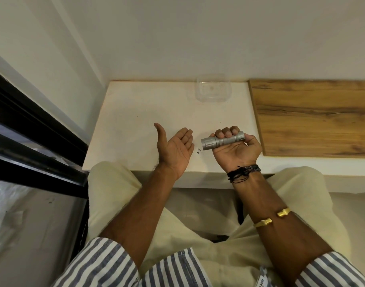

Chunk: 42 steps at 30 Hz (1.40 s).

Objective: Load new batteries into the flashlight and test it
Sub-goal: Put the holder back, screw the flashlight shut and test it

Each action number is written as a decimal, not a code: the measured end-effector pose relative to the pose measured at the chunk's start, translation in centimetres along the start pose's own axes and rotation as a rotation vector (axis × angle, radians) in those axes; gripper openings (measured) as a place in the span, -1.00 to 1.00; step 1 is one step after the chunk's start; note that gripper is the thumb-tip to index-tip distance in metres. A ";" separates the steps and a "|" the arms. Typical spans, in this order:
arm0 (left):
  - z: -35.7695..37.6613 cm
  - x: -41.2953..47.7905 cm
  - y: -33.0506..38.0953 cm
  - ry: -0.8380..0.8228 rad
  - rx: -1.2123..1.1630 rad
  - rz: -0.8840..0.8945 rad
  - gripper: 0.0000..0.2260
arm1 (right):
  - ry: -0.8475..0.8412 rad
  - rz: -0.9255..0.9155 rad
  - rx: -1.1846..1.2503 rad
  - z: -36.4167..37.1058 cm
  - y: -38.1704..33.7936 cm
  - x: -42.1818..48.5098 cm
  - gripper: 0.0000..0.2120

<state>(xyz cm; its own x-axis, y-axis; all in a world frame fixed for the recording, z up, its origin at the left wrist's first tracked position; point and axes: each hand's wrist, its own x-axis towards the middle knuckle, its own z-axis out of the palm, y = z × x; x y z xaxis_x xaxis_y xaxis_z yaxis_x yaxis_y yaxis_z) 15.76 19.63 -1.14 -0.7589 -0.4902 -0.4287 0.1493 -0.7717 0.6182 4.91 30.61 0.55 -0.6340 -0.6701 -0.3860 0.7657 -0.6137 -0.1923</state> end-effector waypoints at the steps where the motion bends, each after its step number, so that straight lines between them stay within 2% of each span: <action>1: 0.0 0.0 0.0 -0.002 0.003 0.000 -0.03 | -0.009 0.005 0.001 0.0 0.0 0.0 -0.86; 9: 0.1 0.1 0.1 -0.006 -0.013 -0.010 -0.03 | -0.021 0.003 -0.005 0.2 0.0 -0.2 -0.86; 14: 0.2 0.0 0.4 -0.032 -0.068 -0.035 -0.03 | -0.065 0.043 -0.044 0.1 -0.2 -0.3 -0.78; 17: 0.1 -0.1 0.3 -0.037 -0.048 -0.024 -0.05 | -0.050 0.053 -0.141 0.2 -0.2 -0.1 -0.88; 20: 0.0 0.1 0.5 0.019 -0.067 0.014 -0.07 | -0.011 0.030 -0.329 0.1 -0.1 0.2 -0.80; 23: -0.4 0.3 0.9 0.121 -0.096 0.087 -0.09 | -0.016 -0.151 -0.739 -0.3 -0.1 0.1 -0.81; 26: -0.9 0.3 1.3 0.191 -0.049 0.154 -0.12 | -0.028 -0.459 -1.183 -0.7 0.3 0.0 -0.78; 29: -1.0 0.4 1.5 0.216 -0.043 0.191 -0.12 | -0.029 -0.692 -1.382 -0.9 0.7 -0.1 -0.79; 33: -1.0 0.3 1.5 0.236 -0.009 0.216 -0.13 | -0.133 -0.789 -1.275 -0.7 0.5 0.0 -0.74; 36: -0.9 0.3 1.5 0.246 -0.003 0.222 -0.14 | -0.163 -0.788 -1.242 -0.4 0.3 0.0 -0.74; 39: -1.1 0.4 1.6 0.254 -0.010 0.225 -0.14 | -0.134 -0.725 -1.179 0.0 0.0 -0.1 -0.76; 42: -1.3 0.5 1.7 0.254 -0.031 0.224 -0.14 | -0.029 -0.703 -1.170 0.1 -0.2 -0.3 -0.89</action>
<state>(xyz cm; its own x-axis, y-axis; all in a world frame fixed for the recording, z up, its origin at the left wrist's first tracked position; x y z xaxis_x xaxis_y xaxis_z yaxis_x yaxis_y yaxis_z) 16.49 17.57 -1.14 -0.5235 -0.7314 -0.4370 0.3168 -0.6432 0.6971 4.95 30.82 0.81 -0.9151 -0.3833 0.1256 -0.0827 -0.1266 -0.9885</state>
